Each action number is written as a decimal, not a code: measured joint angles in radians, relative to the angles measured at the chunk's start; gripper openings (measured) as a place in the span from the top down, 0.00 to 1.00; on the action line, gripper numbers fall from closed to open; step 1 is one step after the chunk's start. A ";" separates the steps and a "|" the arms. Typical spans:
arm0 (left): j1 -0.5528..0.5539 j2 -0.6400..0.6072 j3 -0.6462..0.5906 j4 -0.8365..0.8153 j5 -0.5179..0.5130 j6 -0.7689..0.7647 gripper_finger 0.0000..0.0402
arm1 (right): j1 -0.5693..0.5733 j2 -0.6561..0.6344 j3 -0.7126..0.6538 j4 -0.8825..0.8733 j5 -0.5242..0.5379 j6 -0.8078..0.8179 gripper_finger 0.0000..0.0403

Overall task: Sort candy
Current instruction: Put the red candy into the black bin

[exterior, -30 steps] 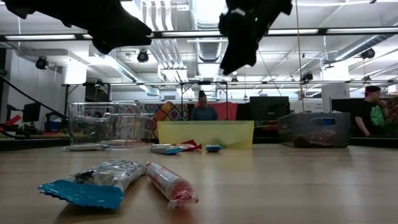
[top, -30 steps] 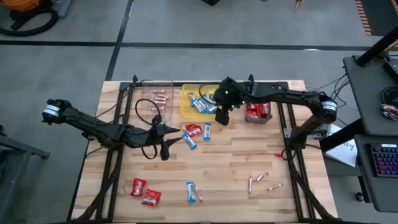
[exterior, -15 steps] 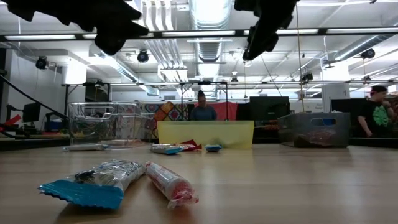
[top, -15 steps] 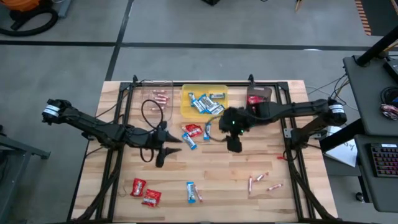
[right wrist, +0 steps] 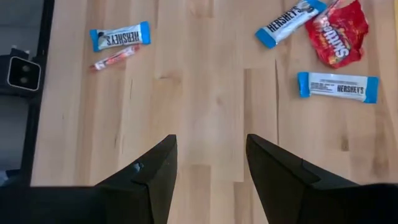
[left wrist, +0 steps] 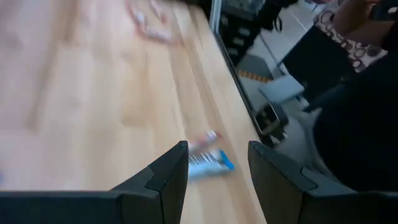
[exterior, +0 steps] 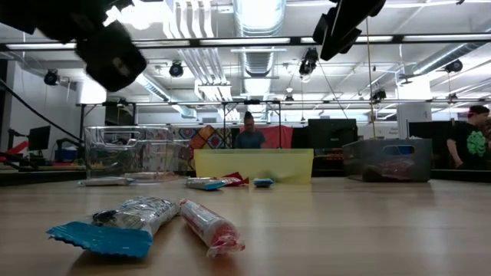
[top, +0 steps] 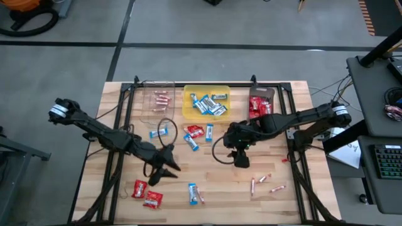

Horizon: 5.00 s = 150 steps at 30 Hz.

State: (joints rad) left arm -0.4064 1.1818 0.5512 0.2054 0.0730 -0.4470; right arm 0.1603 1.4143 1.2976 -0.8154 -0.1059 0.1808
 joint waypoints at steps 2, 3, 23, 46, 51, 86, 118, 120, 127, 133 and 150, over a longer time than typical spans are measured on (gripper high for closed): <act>-0.036 0.039 0.016 -0.025 0.002 -0.089 0.62 | 0.012 0.000 0.000 0.000 0.003 0.005 0.55; -0.055 0.057 0.031 -0.059 0.009 -0.131 0.62 | 0.017 0.000 0.000 0.001 0.003 0.005 0.55; -0.418 0.448 0.476 -0.886 0.050 -0.410 0.62 | 0.023 0.001 0.000 0.006 0.005 -0.002 0.55; -0.430 0.571 0.470 -0.884 0.015 -0.445 0.73 | 0.023 0.001 0.000 0.006 0.005 -0.007 0.55; -0.430 0.573 0.470 -0.882 0.017 -0.419 0.82 | 0.023 0.001 0.000 0.010 0.005 -0.009 0.55; -0.225 0.522 0.779 -1.346 -1.071 -0.253 1.00 | 0.025 0.002 -0.385 1.089 0.245 0.098 0.55; -0.136 0.315 0.080 -0.130 -0.764 0.103 1.00 | 0.022 0.015 -0.433 0.991 0.292 0.096 0.55; -0.120 0.314 0.015 0.012 -0.764 0.129 1.00 | 0.022 0.015 -0.433 0.994 0.293 0.096 0.55; -0.065 0.356 -0.128 0.315 -0.769 0.132 0.96 | 0.021 0.015 -0.433 1.011 0.293 0.089 0.55; -0.060 0.381 -0.173 0.398 -0.769 0.125 0.79 | 0.018 0.015 -0.433 1.011 0.293 0.089 0.55; -0.025 0.590 -0.173 0.516 -0.783 0.055 0.71 | 0.016 0.015 -0.433 1.014 0.293 0.100 0.55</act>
State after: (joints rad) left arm -0.4313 1.7720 0.3782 0.7215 -0.7097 -0.3917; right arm 0.1761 1.4292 0.8650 0.1989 0.1867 0.2805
